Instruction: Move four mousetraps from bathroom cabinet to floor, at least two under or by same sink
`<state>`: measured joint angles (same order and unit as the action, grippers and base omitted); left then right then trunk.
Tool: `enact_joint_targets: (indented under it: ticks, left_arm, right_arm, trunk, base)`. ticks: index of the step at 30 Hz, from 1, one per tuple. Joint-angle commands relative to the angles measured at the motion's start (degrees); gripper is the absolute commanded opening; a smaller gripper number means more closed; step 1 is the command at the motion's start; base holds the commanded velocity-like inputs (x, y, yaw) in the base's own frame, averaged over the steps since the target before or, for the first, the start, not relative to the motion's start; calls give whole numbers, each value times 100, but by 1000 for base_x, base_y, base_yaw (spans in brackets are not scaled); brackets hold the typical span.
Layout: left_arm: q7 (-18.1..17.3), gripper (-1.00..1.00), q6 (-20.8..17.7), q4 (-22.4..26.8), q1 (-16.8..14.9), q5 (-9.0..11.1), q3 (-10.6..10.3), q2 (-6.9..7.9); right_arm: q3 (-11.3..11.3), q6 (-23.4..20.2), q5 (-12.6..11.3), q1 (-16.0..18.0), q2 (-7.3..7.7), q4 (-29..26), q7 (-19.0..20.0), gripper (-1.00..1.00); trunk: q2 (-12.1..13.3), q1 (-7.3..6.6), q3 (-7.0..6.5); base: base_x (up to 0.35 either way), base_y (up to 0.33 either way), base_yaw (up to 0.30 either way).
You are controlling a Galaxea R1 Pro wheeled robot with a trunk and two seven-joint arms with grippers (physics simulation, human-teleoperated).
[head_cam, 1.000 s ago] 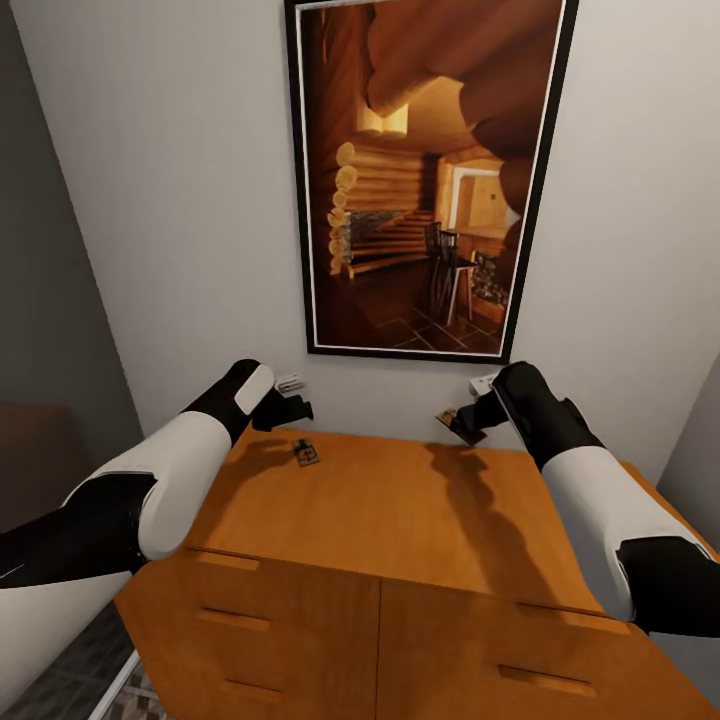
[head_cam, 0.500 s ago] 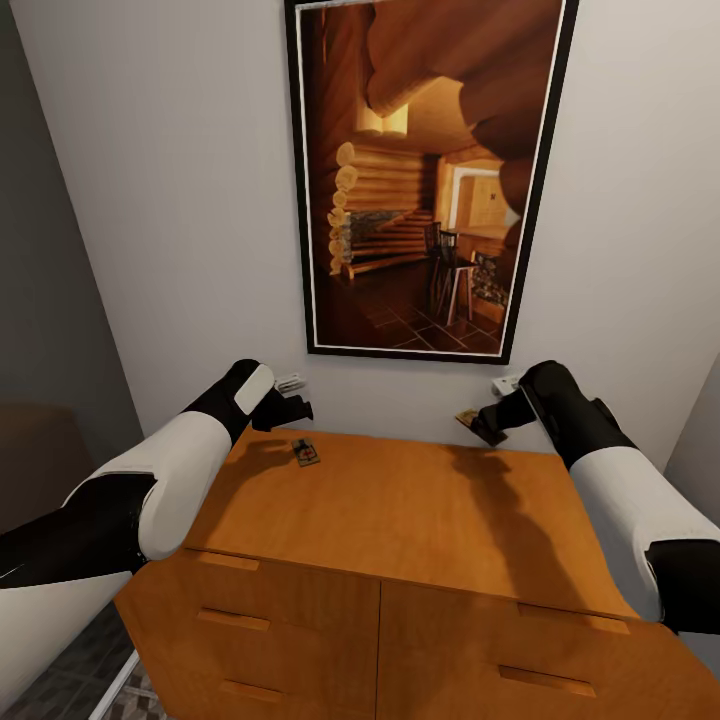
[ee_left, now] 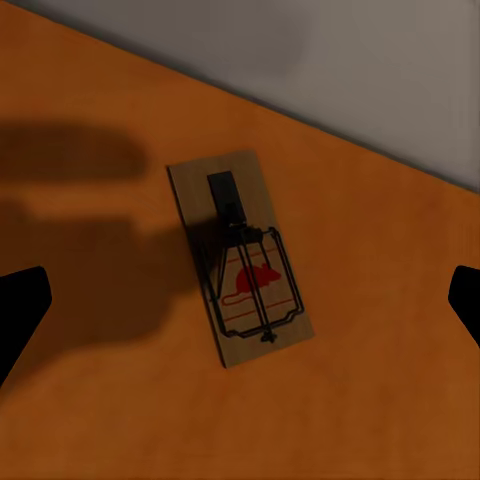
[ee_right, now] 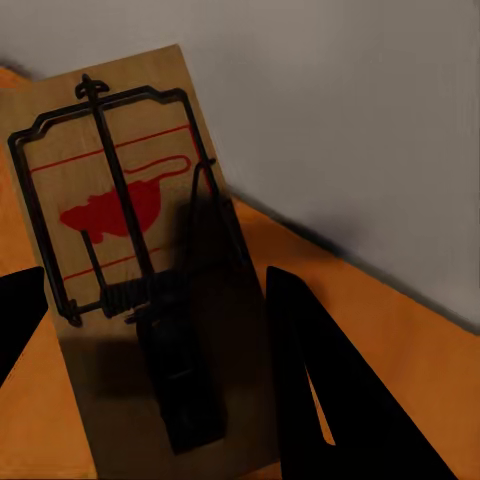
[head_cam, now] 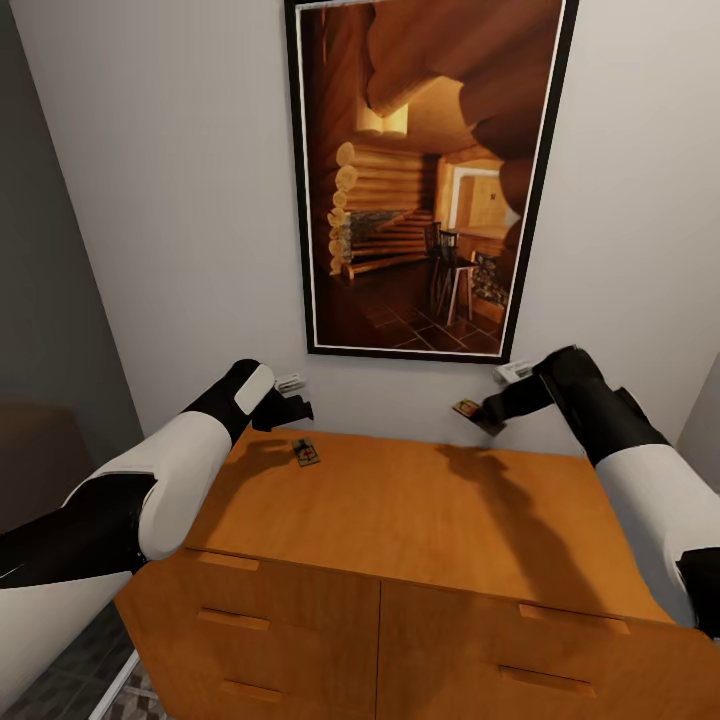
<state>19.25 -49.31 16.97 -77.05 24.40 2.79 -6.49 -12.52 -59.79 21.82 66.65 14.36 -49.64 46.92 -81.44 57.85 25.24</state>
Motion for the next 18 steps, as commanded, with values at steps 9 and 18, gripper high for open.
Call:
enact_joint_targets:
  ticks: [9, 18]
  left_arm:
    - [51, 100, -17, 8, -3, 38, 28, -9]
    - [22, 100, -17, 21, -3, -79, 42, -14]
  right_arm:
    - [-410, -21, 42, -37, 531, -1052, 521, -100]
    - [-513, -21, 42, -162, 749, -1612, 561, -100]
  trunk:
    - [-4, 0, 7]
    - [-4, 0, 7]
  base:
    - [0, 0, 0]
    - [0, 0, 0]
